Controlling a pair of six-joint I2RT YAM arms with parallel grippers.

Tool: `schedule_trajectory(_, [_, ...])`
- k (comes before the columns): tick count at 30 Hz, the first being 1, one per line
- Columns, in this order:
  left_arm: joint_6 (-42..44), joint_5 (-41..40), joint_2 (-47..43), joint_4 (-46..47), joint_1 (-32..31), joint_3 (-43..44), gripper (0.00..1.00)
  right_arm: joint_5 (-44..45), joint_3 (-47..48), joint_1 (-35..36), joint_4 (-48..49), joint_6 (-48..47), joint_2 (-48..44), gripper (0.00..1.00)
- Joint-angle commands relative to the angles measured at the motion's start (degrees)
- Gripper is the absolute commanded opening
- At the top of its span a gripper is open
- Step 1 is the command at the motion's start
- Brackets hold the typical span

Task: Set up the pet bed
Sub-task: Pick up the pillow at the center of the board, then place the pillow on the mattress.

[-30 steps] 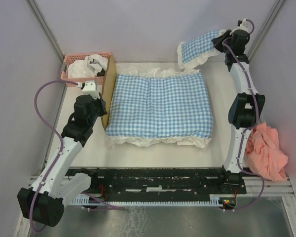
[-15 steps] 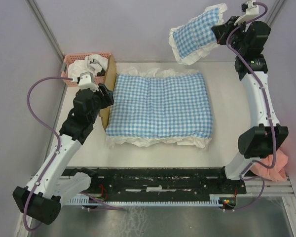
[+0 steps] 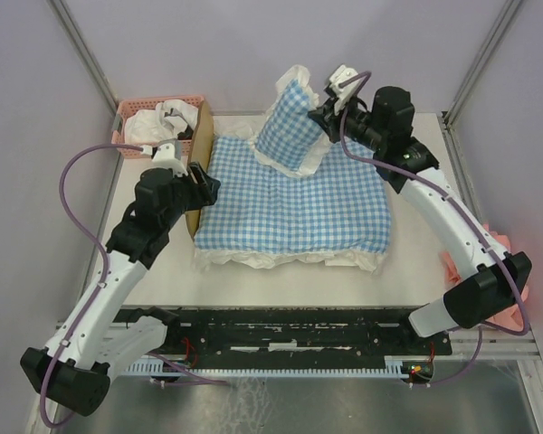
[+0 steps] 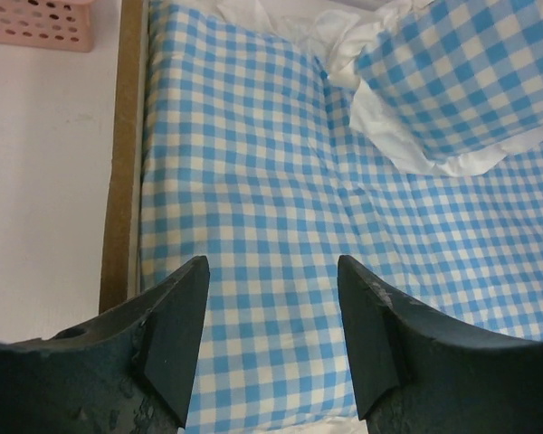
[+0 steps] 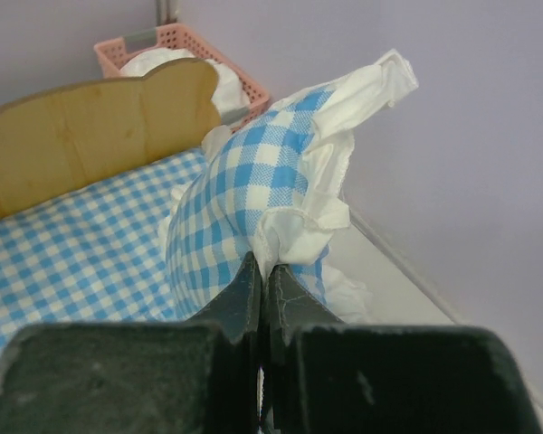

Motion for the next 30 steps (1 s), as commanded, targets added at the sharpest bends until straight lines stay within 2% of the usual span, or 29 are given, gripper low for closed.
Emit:
schedule_trajectory(1, [-2.5,-3.0,-0.8,-4.6,-0.1,5.1,0.66,4.8,-1.1,5.8,5.7,-13.2,-1.7,0.02])
schedule_trajectory(5, [-2.1,-7.7,-3.1,-7.0,-0.1,9.4,0.68,9.2,0.4,10.7,7.5,-20.1,0.0,0.02])
schedule_trajectory(10, [3.6,-15.7,-5.7,-13.5,0.0,17.2,0.71,8.4,-1.0,15.4,12.9,-31.0,0.1,0.02])
schedule_trajectory(15, [7.1,-23.8,-10.7,-15.6,-0.1,20.2,0.73,9.8,0.4,20.0,15.4,-39.6,3.1,0.02])
schedule_trajectory(25, [6.8,-25.4,-14.2,-17.5,-0.1,22.0,0.73,19.6,1.8,31.6,15.4,-64.3,15.4,0.02])
schedule_trajectory(30, [6.4,-23.9,-14.4,-17.1,-0.4,21.2,0.73,23.2,6.0,32.3,14.0,-68.6,21.0,0.02])
